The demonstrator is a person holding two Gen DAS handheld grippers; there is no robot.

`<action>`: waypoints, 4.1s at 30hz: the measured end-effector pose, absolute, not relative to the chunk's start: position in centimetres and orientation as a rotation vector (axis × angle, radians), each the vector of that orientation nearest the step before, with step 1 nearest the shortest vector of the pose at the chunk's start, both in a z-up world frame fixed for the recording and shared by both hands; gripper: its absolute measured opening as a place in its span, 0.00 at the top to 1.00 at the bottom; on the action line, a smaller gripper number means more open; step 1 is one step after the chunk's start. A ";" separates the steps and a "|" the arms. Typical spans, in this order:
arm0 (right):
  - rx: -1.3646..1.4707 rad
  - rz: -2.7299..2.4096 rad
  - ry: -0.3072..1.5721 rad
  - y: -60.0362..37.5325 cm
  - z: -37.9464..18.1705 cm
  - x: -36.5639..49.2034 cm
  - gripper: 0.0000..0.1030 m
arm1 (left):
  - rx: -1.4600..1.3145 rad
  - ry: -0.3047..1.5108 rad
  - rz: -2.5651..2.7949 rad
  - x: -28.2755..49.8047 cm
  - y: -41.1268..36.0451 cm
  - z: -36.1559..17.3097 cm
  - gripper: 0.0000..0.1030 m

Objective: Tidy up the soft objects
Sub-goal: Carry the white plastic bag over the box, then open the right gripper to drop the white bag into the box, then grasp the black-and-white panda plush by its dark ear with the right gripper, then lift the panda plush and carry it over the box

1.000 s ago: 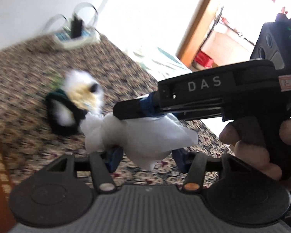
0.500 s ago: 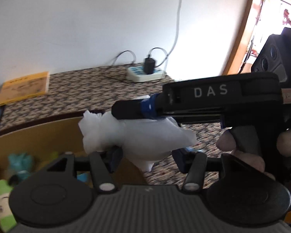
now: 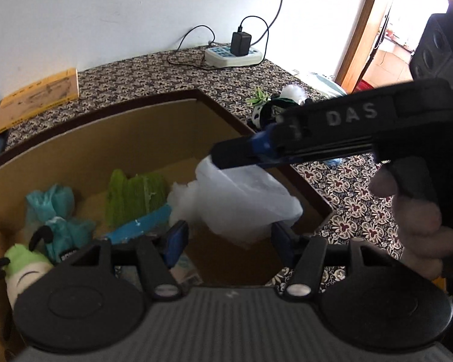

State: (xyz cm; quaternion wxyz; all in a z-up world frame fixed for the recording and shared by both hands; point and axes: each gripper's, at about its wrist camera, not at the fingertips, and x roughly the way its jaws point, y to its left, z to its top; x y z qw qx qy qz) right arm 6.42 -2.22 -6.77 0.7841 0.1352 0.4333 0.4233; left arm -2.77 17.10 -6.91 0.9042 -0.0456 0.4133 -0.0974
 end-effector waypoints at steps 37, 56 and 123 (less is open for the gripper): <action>0.380 0.825 0.839 -11.3 -5.5 8.9 0.85 | -0.122 0.732 -0.135 0.4 11.2 -1.8 0.38; 0.263 0.800 0.872 -17.6 -8.9 18.8 0.84 | -0.053 0.823 -0.065 11.2 -0.4 -7.5 0.38; 0.267 1.270 0.714 -0.6 -3.0 9.0 1.00 | -0.109 0.589 0.109 -2.4 14.3 -0.7 0.96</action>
